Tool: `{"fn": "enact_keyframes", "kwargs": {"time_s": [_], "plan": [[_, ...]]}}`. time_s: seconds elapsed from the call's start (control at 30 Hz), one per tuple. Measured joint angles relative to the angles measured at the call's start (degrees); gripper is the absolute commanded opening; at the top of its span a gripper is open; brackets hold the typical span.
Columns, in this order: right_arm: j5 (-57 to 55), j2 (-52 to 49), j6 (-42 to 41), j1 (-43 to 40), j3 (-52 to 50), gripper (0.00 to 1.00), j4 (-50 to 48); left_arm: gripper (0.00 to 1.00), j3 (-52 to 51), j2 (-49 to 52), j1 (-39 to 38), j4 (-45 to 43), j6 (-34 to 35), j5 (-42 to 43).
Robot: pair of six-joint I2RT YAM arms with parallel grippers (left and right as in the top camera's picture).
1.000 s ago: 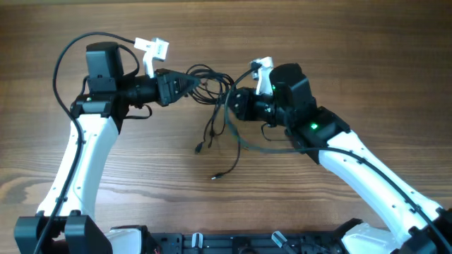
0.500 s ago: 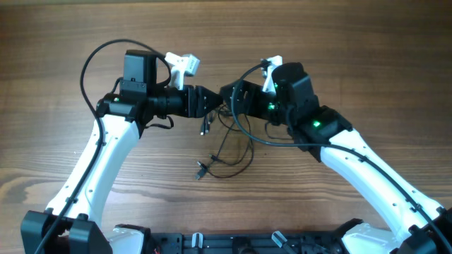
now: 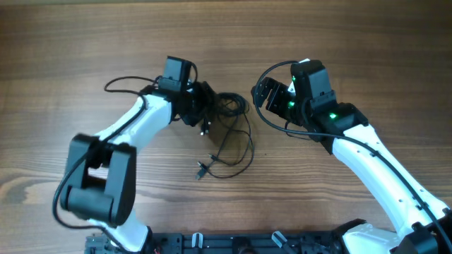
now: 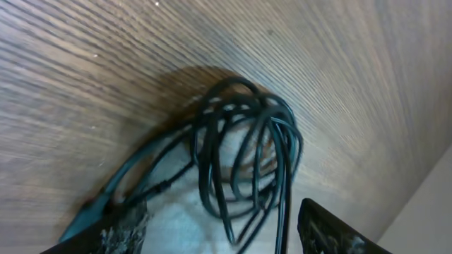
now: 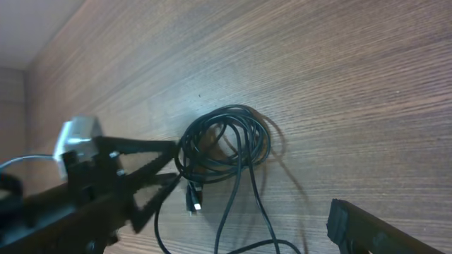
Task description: Untangle cables
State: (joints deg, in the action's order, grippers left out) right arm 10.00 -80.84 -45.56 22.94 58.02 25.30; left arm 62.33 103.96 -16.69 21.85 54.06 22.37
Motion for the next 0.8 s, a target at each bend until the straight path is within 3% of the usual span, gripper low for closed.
{"fn": "enact_keyframes", "kwargs": {"time_s": [0.1,0.13,0.17,0.23,0.3,0.4,0.47,0.5,0.67,0.8], "plan": [[0.0,0.11,0.0,0.0,0.0,1.0,0.0,0.59,-0.02,2.71,-3.63,-4.48,4.76,-0.07],[0.0,0.11,0.0,0.0,0.0,1.0,0.0,0.52,-0.02,3.37,-5.11,-5.29,6.75,-0.31],[0.0,0.11,0.0,0.0,0.0,1.0,0.07,0.38,-0.02,4.28,-6.34,-5.86,8.9,-0.76],[0.0,0.15,0.0,0.0,0.0,1.0,1.16,0.28,-0.02,6.78,-7.5,-6.99,11.69,-1.27],[0.0,0.15,0.0,0.0,0.0,1.0,2.16,0.25,0.26,7.5,-7.58,-7.58,12.72,-1.62],[0.0,0.15,0.46,0.0,0.0,1.0,2.84,0.5,0.33,7.61,-7.39,-8.15,12.59,-2.23],[0.0,0.15,0.85,0.0,0.0,1.0,2.86,0.93,0.74,7.34,-6.38,-8.35,10.43,-1.53],[0.0,0.15,0.85,0.0,0.0,1.0,2.84,1.0,0.72,6.93,-5.73,-8.0,9.2,-1.09],[0.0,0.15,0.85,0.0,0.0,1.0,2.75,1.0,0.68,-2.58,-3.26,-2.6,3.96,-5.55],[0.0,0.17,0.85,0.0,0.0,1.0,2.78,1.0,0.68,-2.58,-3.45,1.9,9.55,-7.76]]}}
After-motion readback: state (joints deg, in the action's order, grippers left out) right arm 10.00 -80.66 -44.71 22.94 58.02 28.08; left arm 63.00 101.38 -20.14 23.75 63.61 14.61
